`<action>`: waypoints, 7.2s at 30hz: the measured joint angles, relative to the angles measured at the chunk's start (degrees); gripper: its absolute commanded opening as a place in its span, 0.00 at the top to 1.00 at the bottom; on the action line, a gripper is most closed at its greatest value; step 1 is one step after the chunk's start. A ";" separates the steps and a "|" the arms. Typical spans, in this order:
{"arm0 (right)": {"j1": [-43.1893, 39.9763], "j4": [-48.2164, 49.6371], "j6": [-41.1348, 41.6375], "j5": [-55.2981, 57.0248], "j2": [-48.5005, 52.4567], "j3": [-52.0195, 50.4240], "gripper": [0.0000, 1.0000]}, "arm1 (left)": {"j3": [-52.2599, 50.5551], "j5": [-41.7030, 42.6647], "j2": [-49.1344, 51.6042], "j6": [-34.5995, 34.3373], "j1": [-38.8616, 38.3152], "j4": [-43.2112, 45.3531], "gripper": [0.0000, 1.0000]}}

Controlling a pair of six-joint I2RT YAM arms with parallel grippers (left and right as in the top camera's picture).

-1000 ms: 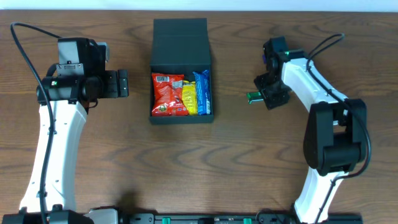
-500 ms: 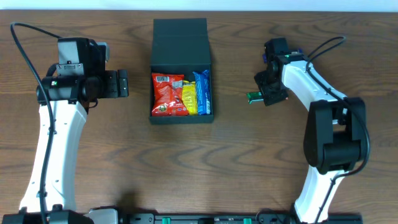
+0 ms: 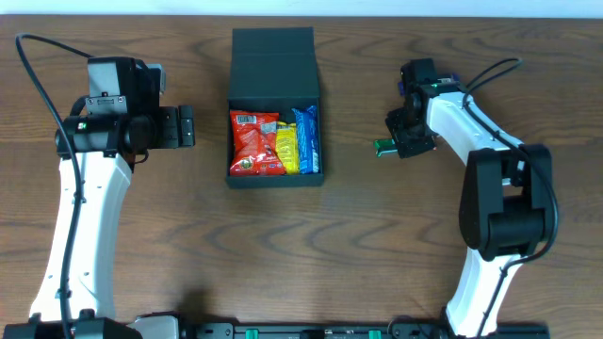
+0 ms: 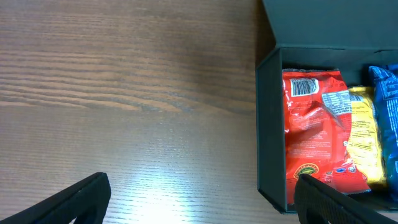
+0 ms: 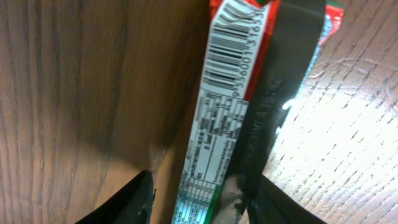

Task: Pack container
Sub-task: 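Move the right gripper back and grasp the green-and-white bar, then carry the green-and-white bar into the box and release it, then move the right gripper to the purple bar and grasp it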

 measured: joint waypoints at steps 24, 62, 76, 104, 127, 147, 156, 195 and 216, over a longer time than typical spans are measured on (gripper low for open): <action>0.39 -0.94 -13.90 -9.22 0.37 2.67 0.81 | 0.00 0.00 0.00 0.02 0.00 -0.02 0.05; 25.59 -17.35 -52.28 -9.70 2.56 27.26 0.74 | 0.02 -1.33 0.00 0.20 0.00 -0.07 0.05; 27.04 -16.26 -50.88 -10.91 7.19 27.08 0.76 | 0.00 -1.33 0.00 0.20 0.00 -0.07 0.05; 12.31 -16.63 -31.71 6.58 -2.21 35.28 0.23 | 0.02 -1.33 0.00 0.20 0.00 -0.09 0.05; -8.33 -15.89 -1.29 -4.55 25.59 52.96 0.11 | 0.02 -1.33 0.00 0.20 0.00 -0.09 0.05; -10.12 -16.06 1.70 -8.57 30.01 53.27 0.33 | 0.02 -1.36 0.24 0.20 0.00 -0.52 0.05; -12.24 -16.09 1.31 -9.66 30.27 53.27 0.58 | 0.02 -1.36 0.24 0.20 0.00 -0.44 0.05; -3.87 -30.93 -32.50 -11.08 31.47 72.52 0.71 | 0.02 -1.33 0.24 0.20 0.00 -0.39 0.05; 8.46 -37.90 -48.26 7.30 25.03 73.66 0.44 | 0.02 -1.31 0.26 0.20 0.00 -0.70 0.05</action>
